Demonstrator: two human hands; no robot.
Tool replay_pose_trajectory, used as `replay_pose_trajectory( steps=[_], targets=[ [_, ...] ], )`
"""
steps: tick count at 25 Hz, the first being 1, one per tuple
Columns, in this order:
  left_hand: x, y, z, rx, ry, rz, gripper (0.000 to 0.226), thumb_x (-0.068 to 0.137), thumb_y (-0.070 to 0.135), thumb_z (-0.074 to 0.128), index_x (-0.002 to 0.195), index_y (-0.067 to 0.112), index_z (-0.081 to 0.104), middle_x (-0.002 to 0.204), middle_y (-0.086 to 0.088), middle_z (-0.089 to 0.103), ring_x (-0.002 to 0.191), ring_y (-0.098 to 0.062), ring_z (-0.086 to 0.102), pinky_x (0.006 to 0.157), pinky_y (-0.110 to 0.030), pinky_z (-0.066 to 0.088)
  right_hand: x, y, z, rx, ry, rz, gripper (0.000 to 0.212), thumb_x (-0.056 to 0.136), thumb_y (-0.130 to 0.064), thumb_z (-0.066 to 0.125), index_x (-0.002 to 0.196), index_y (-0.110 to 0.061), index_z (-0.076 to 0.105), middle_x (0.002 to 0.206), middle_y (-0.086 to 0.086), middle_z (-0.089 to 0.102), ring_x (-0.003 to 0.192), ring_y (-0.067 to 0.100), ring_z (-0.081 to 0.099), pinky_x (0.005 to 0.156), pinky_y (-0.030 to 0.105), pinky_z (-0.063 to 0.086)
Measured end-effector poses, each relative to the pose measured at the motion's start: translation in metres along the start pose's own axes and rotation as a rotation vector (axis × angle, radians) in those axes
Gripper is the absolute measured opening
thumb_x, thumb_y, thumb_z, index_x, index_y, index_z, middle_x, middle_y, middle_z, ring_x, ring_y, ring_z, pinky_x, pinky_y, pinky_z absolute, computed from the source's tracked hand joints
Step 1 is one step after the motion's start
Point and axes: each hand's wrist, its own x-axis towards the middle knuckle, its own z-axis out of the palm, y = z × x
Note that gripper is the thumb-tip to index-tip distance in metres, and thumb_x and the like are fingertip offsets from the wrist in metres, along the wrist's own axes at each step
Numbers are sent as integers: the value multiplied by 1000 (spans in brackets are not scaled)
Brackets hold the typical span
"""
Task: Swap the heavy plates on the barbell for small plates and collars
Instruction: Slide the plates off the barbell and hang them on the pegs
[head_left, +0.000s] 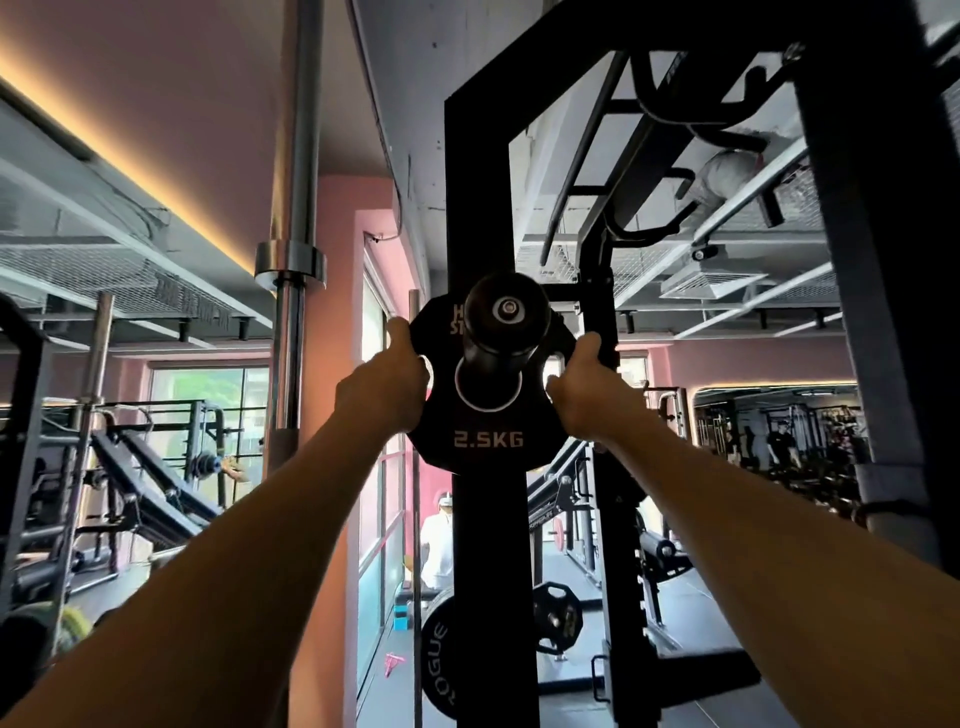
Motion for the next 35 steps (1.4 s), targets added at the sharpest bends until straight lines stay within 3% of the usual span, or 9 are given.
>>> replay_pose_trajectory(
  steps=[2,4,7,10,13,16,22,29,35],
  targets=[
    [-16,2,-4,63,-72,-46,51,98,19,45,134,9,11,68,-8,57,53,-26,52,64,-41,46,-16,-3,0,-8,-28,32,41,98,-20,35,133,-1,28,73,-8,17,79,31,56,83,41,44],
    [-36,2,-7,96,-102,-55,68,100,22,42,145,12,-8,78,-13,64,63,-32,60,73,-48,53,-39,3,0,-49,-43,9,38,101,-24,28,134,-6,31,81,-2,26,95,32,52,91,47,46],
    [-67,2,-18,205,-189,-46,82,100,34,42,150,15,-19,105,-15,65,85,-36,64,85,-50,51,-77,25,-5,-105,-190,9,42,100,-33,39,136,-14,28,125,11,38,109,35,53,96,49,44],
    [-106,10,-28,142,-264,-56,83,90,59,51,153,27,7,124,-15,62,112,-36,59,96,-46,45,-113,46,-19,-54,-325,-24,56,94,-44,53,135,-15,29,136,10,45,114,33,55,98,47,45],
    [-143,25,-36,39,-332,-56,74,81,65,59,143,33,33,136,-12,55,124,-32,52,100,-45,44,-138,55,-35,-67,-348,-83,62,87,-50,61,136,-20,36,137,6,47,115,27,55,98,45,45],
    [-173,50,-50,-4,-381,-71,79,73,73,61,139,36,38,136,-9,53,122,-29,52,100,-42,43,-155,65,-60,-62,-354,-103,72,81,-56,66,138,-24,36,139,4,46,117,27,54,99,46,45],
    [-224,96,-91,-72,-387,-134,112,41,97,50,135,37,41,137,-10,51,124,-26,51,102,-43,42,-200,82,-106,-39,-406,-162,84,73,-61,70,139,-27,33,139,3,48,119,26,53,101,48,44],
    [-287,155,-143,-128,-382,-191,85,63,71,70,135,35,44,141,-10,48,126,-25,50,103,-44,43,-253,87,-181,-90,-427,-199,87,74,-63,68,144,-30,28,148,0,40,126,26,49,105,51,38],
    [-348,218,-199,-105,-384,-197,86,62,75,69,134,35,43,130,-12,56,117,-25,54,94,-40,46,-316,88,-248,-78,-473,-209,91,73,-67,67,145,-30,25,149,4,40,126,29,49,106,52,37]
  ],
)
